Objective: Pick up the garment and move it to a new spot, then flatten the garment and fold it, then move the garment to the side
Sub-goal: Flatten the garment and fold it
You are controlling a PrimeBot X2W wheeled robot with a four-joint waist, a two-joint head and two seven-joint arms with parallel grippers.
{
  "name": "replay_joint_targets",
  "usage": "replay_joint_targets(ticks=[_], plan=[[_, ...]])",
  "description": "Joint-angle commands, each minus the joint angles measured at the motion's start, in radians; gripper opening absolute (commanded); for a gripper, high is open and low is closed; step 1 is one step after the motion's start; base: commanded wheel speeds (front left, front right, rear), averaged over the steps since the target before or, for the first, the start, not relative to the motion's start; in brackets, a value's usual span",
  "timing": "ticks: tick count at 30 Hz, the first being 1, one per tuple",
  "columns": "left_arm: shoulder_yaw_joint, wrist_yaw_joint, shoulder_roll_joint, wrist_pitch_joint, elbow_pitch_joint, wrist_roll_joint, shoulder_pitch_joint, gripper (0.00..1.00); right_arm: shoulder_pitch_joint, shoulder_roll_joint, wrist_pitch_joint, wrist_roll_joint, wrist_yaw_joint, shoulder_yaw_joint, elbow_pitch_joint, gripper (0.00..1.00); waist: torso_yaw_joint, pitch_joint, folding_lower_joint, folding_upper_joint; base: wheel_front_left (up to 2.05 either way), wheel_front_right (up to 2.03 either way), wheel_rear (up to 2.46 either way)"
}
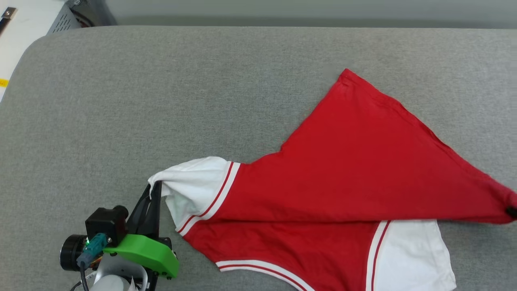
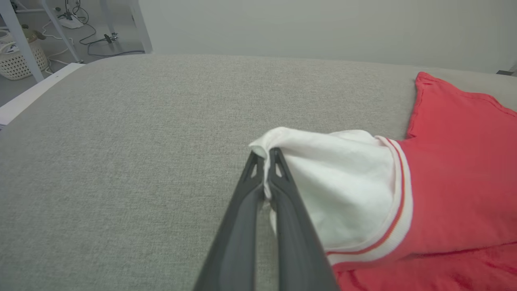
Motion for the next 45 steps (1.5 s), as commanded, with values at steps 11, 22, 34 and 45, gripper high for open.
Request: replay_joint_targets(ticks=[11,22,34,45], plan=[[-0.003,0.012,0.014,0.011,-0.005,0.000,0.004,0.00,0.316,0.239,0.021,-0.037,-0.001,-0.084,0.028,0.00,-0.017,-0.014,0.0000,-0.0001,0.00,0.00,0.00],[-0.018,0.014,0.009,0.010,-0.001,0.005,-0.004,0.00,0.230,0.236,0.013,-0.098,-0.001,-0.288,-0.073,1.00,0.000,-0.035,0.0000,-0.0001,0.00,0.00,0.00],[-0.052,-0.001,-0.016,0.012,-0.019,0.038,-0.094,0.00,-0.128,0.178,0.211,-0.173,-0.001,-0.317,-0.258,1.00,0.076,0.060,0.0000,-0.0001,0.00,0.00,0.00],[-0.086,-0.037,-0.066,-0.004,-0.002,0.067,-0.212,0.00,-0.561,0.251,0.467,-0.272,-0.001,-0.028,0.003,1.00,0.163,0.176,0.0000,-0.0001,0.00,0.00,0.00]])
